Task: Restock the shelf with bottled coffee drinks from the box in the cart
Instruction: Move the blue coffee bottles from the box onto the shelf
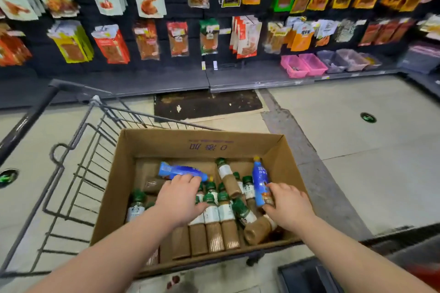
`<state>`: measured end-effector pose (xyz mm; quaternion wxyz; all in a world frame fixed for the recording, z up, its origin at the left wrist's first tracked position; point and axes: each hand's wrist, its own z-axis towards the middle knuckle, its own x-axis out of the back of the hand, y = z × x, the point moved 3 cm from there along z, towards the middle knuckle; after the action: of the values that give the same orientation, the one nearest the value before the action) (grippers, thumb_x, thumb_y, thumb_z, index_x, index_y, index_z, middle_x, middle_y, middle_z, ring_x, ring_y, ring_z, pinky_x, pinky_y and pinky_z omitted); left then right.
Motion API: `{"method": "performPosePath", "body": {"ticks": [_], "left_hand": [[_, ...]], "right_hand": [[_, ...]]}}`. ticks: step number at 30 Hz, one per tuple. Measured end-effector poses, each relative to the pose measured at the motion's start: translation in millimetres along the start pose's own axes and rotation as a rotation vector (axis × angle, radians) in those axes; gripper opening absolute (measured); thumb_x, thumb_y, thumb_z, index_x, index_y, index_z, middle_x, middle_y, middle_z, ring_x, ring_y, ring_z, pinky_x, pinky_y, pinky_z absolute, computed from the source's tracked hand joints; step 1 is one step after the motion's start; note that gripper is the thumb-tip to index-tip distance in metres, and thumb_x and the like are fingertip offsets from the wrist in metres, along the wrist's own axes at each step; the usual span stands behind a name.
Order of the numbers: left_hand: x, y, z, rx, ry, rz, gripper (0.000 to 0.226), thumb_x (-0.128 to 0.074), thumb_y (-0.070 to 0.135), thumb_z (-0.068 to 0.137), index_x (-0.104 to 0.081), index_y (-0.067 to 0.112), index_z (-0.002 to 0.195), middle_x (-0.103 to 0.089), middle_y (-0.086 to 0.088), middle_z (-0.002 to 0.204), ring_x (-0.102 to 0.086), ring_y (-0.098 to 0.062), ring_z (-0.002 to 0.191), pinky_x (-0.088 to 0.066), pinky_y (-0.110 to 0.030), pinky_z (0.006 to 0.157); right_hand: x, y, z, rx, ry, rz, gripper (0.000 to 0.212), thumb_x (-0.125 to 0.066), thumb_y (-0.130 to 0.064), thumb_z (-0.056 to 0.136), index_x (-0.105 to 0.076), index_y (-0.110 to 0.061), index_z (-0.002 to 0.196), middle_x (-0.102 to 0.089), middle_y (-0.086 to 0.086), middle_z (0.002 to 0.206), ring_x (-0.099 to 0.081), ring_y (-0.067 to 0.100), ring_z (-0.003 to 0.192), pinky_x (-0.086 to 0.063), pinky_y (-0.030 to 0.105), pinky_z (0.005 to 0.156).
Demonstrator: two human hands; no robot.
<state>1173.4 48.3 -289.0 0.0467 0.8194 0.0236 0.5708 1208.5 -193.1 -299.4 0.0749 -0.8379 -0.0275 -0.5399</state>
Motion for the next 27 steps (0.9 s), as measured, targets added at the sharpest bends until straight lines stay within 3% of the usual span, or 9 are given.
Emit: {"method": "performPosePath", "body": {"ticks": [9, 16, 27], "left_hand": [[-17, -65, 83, -0.101, -0.185, 0.073, 0.067, -0.050, 0.055, 0.085, -0.033, 0.021, 0.140, -0.041, -0.003, 0.141, -0.038, -0.025, 0.131, -0.034, -0.040, 0.106], [-42, -70, 129, -0.144, -0.292, 0.115, 0.067, -0.053, 0.054, 0.085, -0.033, 0.020, 0.139, -0.037, -0.005, 0.144, -0.034, -0.026, 0.133, -0.032, -0.042, 0.108], [-84, -94, 191, 0.003, -0.386, 0.094, 0.074, -0.058, 0.044, 0.085, -0.024, 0.018, 0.145, -0.031, -0.007, 0.148, -0.031, -0.029, 0.136, -0.031, -0.041, 0.110]], "right_hand": [[-26, -16, 39, -0.242, -0.103, 0.090, 0.056, -0.048, -0.045, 0.089, -0.033, -0.025, 0.139, -0.043, 0.001, 0.138, -0.040, 0.024, 0.129, -0.036, 0.038, 0.103], [-48, 8, 60, -0.364, -0.215, 0.124, 0.059, -0.052, -0.046, 0.088, -0.033, -0.025, 0.140, -0.041, 0.002, 0.139, -0.040, 0.025, 0.129, -0.037, 0.039, 0.104], [-100, 32, 159, -0.385, -0.325, 0.285, 0.063, -0.055, -0.036, 0.088, -0.030, -0.016, 0.142, -0.038, 0.010, 0.139, -0.043, 0.033, 0.125, -0.039, 0.043, 0.103]]}}
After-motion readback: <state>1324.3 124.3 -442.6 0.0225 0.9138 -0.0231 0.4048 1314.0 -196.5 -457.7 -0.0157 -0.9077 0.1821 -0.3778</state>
